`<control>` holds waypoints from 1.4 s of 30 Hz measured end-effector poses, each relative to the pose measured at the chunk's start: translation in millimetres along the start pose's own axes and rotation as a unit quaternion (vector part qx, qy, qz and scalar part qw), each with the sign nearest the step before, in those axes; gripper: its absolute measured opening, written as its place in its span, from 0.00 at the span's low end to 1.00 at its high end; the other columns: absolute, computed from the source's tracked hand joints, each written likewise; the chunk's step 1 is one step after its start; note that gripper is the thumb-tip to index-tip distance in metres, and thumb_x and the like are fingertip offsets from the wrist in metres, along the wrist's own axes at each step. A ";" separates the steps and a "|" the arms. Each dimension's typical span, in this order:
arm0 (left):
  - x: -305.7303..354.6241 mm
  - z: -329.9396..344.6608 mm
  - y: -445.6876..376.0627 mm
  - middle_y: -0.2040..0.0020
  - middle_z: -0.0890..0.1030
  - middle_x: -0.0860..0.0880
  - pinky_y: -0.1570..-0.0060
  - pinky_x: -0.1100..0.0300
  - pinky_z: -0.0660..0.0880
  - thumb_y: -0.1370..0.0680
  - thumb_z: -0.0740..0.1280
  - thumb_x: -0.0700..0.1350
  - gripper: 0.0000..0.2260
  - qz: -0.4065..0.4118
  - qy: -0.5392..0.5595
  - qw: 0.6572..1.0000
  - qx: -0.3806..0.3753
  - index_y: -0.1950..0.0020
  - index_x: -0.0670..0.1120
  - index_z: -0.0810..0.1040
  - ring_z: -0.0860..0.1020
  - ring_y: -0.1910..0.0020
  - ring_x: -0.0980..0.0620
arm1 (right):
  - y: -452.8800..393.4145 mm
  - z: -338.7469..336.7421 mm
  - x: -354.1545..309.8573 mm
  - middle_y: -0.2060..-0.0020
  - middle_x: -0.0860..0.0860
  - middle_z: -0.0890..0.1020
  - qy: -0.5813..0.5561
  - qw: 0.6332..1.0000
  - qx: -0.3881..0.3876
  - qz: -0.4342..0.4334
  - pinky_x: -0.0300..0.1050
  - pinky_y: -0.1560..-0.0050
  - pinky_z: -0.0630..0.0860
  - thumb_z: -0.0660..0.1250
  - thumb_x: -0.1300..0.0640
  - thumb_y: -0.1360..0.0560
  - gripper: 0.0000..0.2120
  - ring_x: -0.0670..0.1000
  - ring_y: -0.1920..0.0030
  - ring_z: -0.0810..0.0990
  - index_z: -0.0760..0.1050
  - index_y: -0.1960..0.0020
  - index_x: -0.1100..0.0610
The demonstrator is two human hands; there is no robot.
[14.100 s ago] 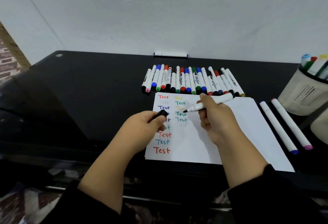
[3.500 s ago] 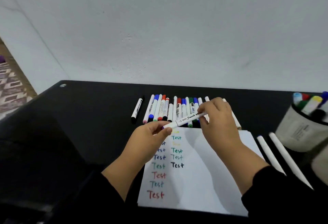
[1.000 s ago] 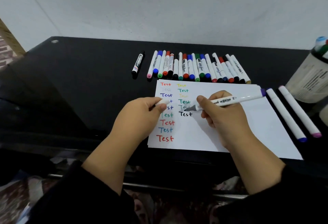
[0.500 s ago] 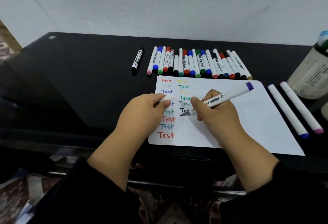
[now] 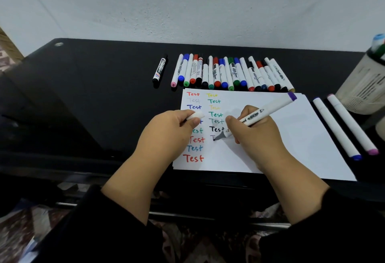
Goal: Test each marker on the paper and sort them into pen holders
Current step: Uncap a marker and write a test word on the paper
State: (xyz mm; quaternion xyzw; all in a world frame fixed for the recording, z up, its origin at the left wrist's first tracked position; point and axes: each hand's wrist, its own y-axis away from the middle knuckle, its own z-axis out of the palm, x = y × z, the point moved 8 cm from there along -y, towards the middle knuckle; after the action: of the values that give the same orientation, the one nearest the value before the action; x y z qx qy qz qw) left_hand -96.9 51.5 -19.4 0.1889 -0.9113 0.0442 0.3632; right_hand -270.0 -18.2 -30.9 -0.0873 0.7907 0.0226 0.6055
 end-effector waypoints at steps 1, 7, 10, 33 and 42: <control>0.1 0.3 -0.1 0.40 0.77 0.56 0.57 0.62 0.67 0.21 0.60 0.55 0.16 0.000 -0.001 1.000 -0.001 0.34 0.57 0.73 0.72 0.49 0.58 | -0.3 -1.5 1.0 0.76 0.50 0.72 -0.006 1.000 0.006 0.002 0.39 0.68 0.67 0.69 0.57 0.27 0.17 0.47 0.72 0.69 0.64 0.68 0.55; -0.9 1.5 -0.1 0.40 0.77 0.56 0.54 0.61 0.70 0.21 0.60 0.56 0.17 -0.008 -0.002 1.000 -0.005 0.33 0.57 0.73 0.75 0.49 0.57 | -0.8 -2.2 1.1 0.78 0.47 0.72 0.014 1.000 0.011 -0.007 0.38 0.68 0.67 0.68 0.57 0.26 0.17 0.43 0.75 0.69 0.64 0.68 0.55; -0.3 2.0 -0.3 0.41 0.78 0.56 0.54 0.61 0.70 0.21 0.60 0.56 0.16 -0.005 -0.004 1.000 -0.004 0.33 0.58 0.73 0.76 0.47 0.56 | -0.7 -3.0 0.9 0.75 0.50 0.72 0.010 1.000 0.017 -0.008 0.39 0.67 0.67 0.68 0.57 0.26 0.17 0.45 0.73 0.69 0.63 0.68 0.55; -0.8 2.9 -0.6 0.48 0.77 0.58 0.57 0.62 0.70 0.21 0.60 0.56 0.15 0.008 0.001 1.000 -0.007 0.34 0.58 0.73 0.76 0.51 0.57 | -0.3 -12.9 0.4 0.83 0.41 0.69 -0.009 0.998 0.059 -0.002 0.30 0.76 0.61 0.65 0.62 0.26 0.18 0.39 0.78 0.68 0.60 0.70 0.54; -0.2 6.4 -1.1 0.45 0.77 0.59 0.60 0.67 0.68 0.21 0.61 0.55 0.15 0.015 0.013 1.000 -0.014 0.35 0.59 0.74 0.73 0.52 0.60 | 2.9 -10.4 -3.1 0.85 0.42 0.68 -0.040 0.998 0.037 0.014 0.31 0.75 0.63 0.62 0.66 0.26 0.17 0.39 0.80 0.70 0.59 0.69 0.56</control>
State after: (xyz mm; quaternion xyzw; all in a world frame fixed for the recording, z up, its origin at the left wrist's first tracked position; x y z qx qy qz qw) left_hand -100.4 49.2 -24.3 0.1697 -0.9096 0.0393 0.3771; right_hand -279.7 -16.5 -25.4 -0.0527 0.7676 0.0052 0.6387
